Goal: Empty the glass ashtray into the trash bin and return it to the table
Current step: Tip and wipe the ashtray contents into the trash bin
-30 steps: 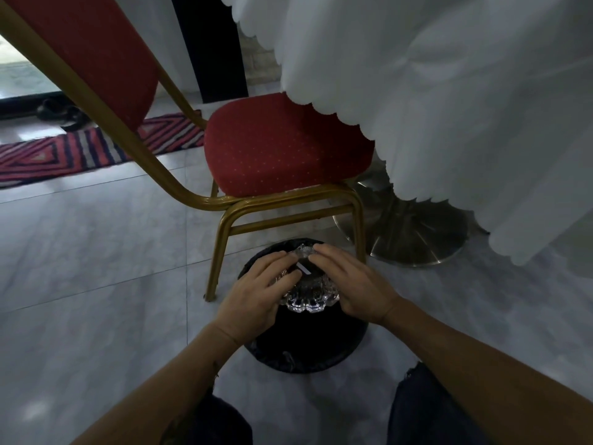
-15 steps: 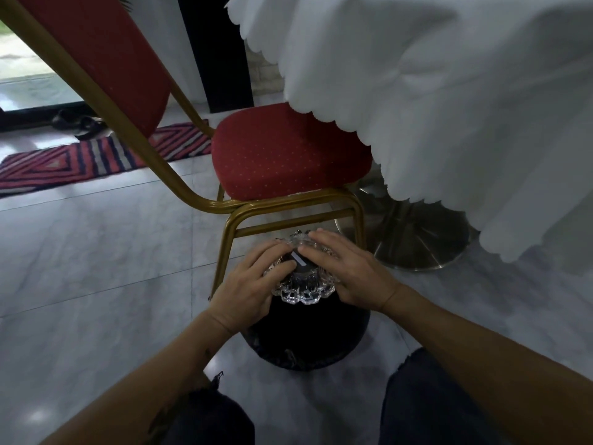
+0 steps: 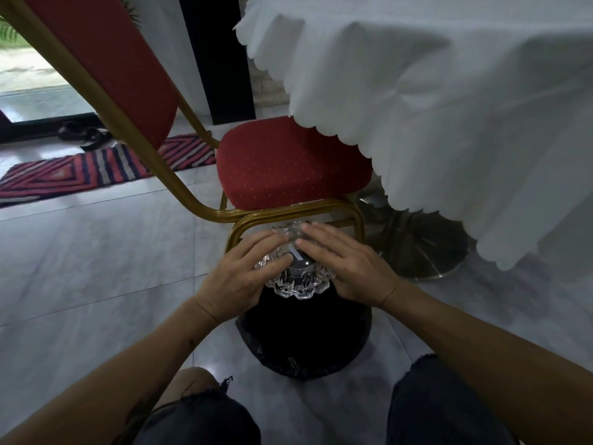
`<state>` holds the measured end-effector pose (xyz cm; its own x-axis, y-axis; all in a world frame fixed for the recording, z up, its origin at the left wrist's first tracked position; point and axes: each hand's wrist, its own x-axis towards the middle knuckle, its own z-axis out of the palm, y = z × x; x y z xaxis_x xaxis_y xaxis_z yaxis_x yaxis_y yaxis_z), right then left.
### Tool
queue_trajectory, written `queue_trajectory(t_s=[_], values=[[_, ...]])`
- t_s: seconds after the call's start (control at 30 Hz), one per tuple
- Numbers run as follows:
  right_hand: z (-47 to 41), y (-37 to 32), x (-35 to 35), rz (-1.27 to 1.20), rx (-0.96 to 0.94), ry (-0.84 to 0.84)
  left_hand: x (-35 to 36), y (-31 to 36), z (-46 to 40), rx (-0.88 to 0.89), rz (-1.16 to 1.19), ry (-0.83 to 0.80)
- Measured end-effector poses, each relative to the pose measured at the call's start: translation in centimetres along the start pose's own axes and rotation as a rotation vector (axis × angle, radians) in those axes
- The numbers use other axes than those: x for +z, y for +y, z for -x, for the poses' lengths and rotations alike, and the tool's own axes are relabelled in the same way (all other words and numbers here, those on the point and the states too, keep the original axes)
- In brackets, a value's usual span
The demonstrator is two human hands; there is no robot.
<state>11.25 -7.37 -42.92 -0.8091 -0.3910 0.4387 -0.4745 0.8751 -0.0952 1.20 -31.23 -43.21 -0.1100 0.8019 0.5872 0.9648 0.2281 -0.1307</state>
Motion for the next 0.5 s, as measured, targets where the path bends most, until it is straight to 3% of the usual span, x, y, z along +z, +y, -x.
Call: queue_trajectory(t_s=[0.37,0.5], values=[[-1.4,0.8,0.0,-0.017,0.005,0.066,0.1,-1.8,-0.7,0.034,-0.021,0.020],[-1.5,0.6,0.2,-0.045,0.021,0.047,-0.1,-1.4,-0.5,-0.029,0.041,0.012]])
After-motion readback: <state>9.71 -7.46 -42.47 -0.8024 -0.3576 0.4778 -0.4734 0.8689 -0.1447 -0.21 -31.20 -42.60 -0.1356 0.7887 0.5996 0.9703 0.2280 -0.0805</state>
